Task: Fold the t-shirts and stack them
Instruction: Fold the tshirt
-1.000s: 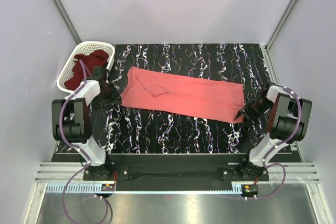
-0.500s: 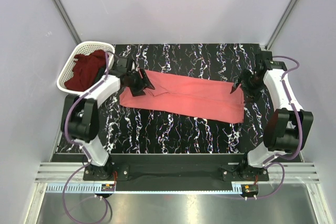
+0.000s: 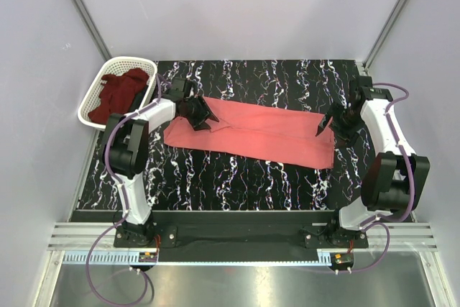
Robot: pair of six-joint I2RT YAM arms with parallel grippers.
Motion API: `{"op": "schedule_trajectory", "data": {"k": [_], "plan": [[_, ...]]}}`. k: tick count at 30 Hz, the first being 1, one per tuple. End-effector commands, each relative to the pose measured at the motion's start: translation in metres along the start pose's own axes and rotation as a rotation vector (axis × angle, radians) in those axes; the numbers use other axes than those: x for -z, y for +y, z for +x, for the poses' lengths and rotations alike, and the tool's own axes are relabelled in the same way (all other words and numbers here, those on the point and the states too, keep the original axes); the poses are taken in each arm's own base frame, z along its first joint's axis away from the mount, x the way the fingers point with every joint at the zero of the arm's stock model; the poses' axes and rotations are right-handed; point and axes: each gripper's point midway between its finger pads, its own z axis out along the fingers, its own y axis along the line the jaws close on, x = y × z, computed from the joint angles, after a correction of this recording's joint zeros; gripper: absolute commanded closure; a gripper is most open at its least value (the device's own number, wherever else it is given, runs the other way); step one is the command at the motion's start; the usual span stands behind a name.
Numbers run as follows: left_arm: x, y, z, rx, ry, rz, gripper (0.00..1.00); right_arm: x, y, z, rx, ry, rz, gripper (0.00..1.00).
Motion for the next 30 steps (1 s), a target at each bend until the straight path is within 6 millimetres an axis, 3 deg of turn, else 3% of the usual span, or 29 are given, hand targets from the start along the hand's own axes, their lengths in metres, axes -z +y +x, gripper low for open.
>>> {"op": "schedule_trajectory", "data": {"k": [1, 7, 11, 12, 15, 22, 30], "plan": [[-0.005, -0.026, -0.008, -0.011, -0.002, 0.066, 0.51, 0.011, 0.0, -0.002, 0.028, -0.029, -0.007, 0.19], [-0.004, -0.026, -0.003, -0.014, 0.02, 0.056, 0.54, 0.014, 0.005, -0.005, 0.025, -0.03, -0.021, 0.19], [0.014, -0.007, -0.007, -0.062, -0.065, -0.07, 0.48, 0.011, 0.004, -0.003, 0.026, -0.026, -0.022, 0.19], [0.028, -0.015, -0.009, -0.085, -0.105, -0.05, 0.46, 0.011, 0.003, -0.002, 0.025, -0.028, -0.023, 0.19], [0.037, -0.01, -0.004, -0.093, -0.128, -0.068, 0.44, 0.008, 0.005, 0.0, 0.018, -0.022, -0.034, 0.19], [0.01, -0.011, 0.012, -0.015, -0.026, -0.016, 0.45, 0.007, 0.007, -0.002, 0.016, -0.018, -0.044, 0.19], [0.006, -0.002, 0.013, 0.026, -0.031, -0.05, 0.45, 0.011, 0.004, -0.001, 0.025, -0.032, -0.032, 0.19]]}}
